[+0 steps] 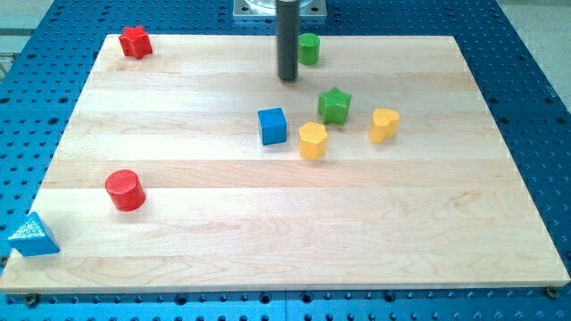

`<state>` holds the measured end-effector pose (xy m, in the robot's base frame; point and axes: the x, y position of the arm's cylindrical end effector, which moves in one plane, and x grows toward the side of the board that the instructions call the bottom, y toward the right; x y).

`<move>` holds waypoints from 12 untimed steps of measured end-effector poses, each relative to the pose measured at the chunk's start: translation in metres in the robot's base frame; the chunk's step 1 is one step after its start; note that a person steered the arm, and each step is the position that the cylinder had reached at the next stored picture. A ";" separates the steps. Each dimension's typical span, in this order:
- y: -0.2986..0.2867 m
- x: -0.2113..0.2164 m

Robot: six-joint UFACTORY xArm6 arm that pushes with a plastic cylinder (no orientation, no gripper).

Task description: Place the heart at top right corner of the board

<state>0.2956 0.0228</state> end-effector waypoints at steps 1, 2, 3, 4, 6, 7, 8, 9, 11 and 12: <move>-0.013 0.003; -0.020 0.062; 0.008 0.116; 0.085 0.122; 0.168 0.122; 0.170 0.148; 0.226 0.140; 0.205 0.089; 0.166 0.020; 0.157 0.061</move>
<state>0.3569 0.1795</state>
